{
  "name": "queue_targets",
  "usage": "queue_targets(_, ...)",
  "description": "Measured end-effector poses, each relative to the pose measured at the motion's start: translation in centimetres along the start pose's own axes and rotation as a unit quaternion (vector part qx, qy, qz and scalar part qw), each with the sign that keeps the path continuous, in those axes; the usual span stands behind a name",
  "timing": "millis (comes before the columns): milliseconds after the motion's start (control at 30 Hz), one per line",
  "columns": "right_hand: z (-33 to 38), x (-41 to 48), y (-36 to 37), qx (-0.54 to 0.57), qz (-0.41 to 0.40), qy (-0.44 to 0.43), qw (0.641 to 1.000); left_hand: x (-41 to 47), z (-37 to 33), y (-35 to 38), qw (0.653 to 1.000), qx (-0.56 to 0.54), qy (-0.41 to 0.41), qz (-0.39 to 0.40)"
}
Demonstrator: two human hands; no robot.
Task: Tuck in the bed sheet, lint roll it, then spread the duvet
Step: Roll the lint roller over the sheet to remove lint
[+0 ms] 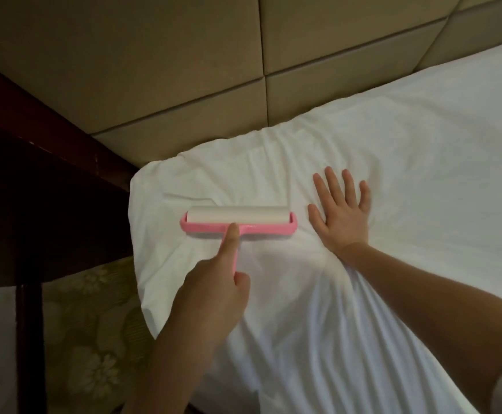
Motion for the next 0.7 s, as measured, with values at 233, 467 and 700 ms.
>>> queue_targets(233,0.0,-0.6,-2.3,0.028,-0.002,0.011,1.0,7.6,-2.0,-0.8,0.999,-0.021,0.034,-0.033)
queue_targets(467,-6.0,-1.8,-6.0,0.051,-0.019,0.079,0.995,-2.3,-4.5,0.1,0.99,-0.022,0.073,-0.117)
queue_targets(700,-11.4,-3.2,-1.9,0.034,-0.001,0.082,0.996,2.2,-10.0,6.5,0.992,0.071,0.066,-0.079)
Point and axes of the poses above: each hand's wrist, its own x-axis towards the middle knuckle, its own y-axis out of the palm, z = x × y, the point moved 10 cm from there along x, towards the middle knuckle, and after that the axes turned 12 degrees about -x, right-handed, at the moved point
